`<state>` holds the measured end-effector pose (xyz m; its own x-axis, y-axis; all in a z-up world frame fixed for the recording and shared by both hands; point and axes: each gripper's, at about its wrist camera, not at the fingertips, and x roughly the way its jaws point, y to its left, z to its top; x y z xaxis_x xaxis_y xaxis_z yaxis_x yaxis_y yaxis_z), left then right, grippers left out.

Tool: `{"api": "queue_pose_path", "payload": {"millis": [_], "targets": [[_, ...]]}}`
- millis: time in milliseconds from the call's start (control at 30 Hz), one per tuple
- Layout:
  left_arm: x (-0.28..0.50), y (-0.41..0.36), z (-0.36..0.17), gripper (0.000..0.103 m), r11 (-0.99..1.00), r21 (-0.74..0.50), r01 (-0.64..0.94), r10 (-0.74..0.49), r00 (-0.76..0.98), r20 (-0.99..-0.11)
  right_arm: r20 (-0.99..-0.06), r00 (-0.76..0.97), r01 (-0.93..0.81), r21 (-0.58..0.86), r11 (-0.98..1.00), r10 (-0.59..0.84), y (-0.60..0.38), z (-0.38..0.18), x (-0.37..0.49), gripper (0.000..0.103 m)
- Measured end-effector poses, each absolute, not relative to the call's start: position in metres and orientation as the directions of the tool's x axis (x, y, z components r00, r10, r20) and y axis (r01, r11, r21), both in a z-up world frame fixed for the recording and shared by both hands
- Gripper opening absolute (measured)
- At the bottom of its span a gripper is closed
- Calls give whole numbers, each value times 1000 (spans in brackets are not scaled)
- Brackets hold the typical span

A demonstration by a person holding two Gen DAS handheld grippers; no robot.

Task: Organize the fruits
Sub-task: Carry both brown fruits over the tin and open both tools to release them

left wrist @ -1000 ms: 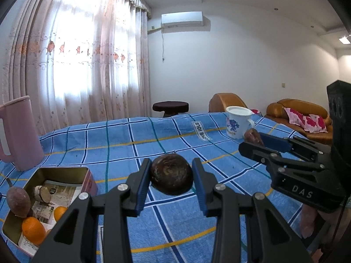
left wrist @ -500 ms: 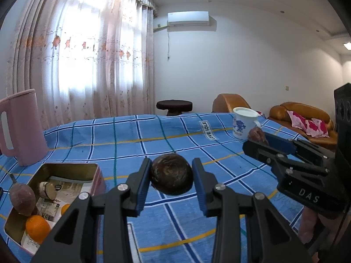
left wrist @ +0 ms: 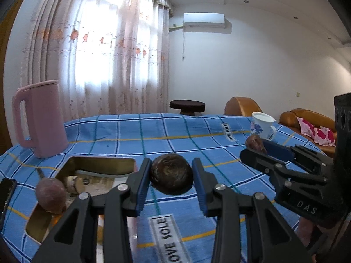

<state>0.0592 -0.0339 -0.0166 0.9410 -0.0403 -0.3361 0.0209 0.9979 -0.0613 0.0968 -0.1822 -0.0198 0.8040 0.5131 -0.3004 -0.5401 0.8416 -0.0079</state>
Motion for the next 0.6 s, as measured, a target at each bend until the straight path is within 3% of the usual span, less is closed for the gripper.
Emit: {"api": "queue_pose_path", "payload": {"millis": [600], "targets": [[42,23,-15,39,995,-69,-76,44,922,-386,-322,709,-667,-18,745,627,-103,-7,94,44]]}}
